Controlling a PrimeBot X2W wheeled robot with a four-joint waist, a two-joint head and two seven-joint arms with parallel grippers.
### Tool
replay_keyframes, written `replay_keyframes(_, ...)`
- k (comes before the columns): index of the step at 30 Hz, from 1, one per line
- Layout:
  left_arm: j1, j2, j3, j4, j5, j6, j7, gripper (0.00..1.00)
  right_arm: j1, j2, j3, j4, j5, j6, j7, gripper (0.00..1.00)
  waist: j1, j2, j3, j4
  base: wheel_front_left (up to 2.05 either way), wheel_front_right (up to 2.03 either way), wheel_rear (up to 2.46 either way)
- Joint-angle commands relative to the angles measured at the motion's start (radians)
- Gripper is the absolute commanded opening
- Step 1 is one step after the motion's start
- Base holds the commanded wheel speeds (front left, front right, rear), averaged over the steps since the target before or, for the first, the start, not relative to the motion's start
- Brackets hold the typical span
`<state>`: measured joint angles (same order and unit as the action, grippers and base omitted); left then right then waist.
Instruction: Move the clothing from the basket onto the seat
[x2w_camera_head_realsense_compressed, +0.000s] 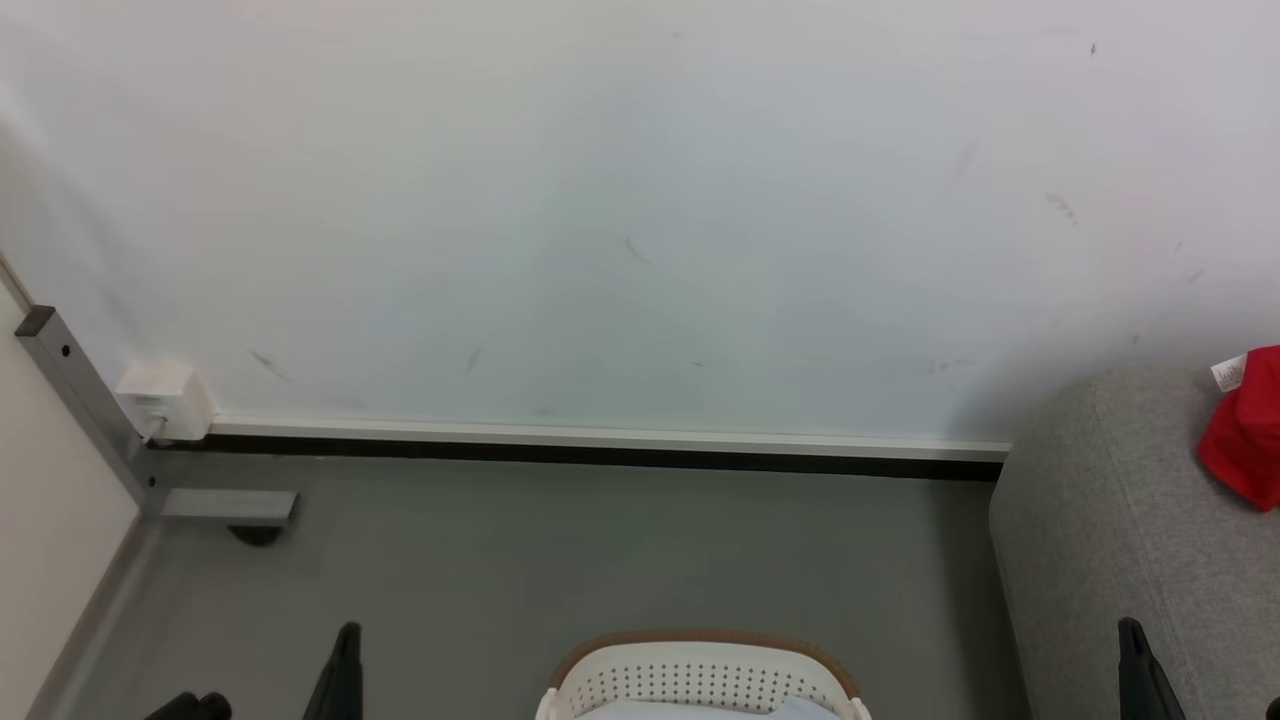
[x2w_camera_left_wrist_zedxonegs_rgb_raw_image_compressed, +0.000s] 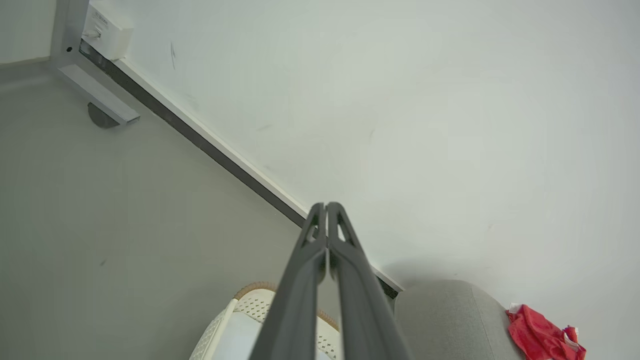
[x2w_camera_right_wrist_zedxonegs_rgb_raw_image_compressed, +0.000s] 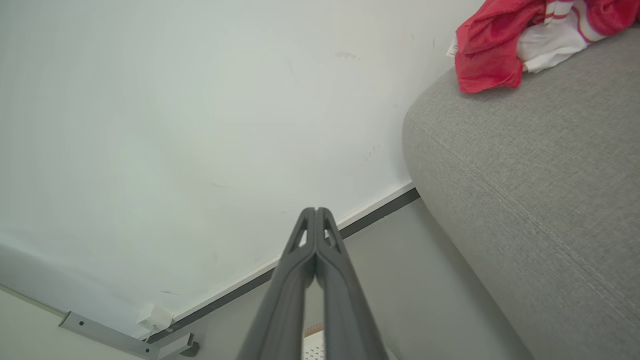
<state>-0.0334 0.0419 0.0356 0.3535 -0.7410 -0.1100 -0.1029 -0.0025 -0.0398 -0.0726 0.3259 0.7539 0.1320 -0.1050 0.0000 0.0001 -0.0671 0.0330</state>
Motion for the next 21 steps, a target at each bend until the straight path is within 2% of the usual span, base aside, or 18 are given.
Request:
replay_keyframes(1,-0.025,0.006,0.008,-0.018,-0.039,-0.005,0.007,0.00,-0.031,-0.010,-0.005,-0.018,0.035,-0.001,0.008,0.00,0.0000,-0.0001,0.001,0.000,0.00,0.00,0.00)
replay_keyframes(21,-0.043,0.008,0.030,-0.047,-0.291,-0.010,0.071,0.00,-0.056,-0.012,-0.017,-0.039,0.285,-0.001,0.073,0.00,0.0000,-0.0001,0.017,-0.008,0.00,0.00,0.00)
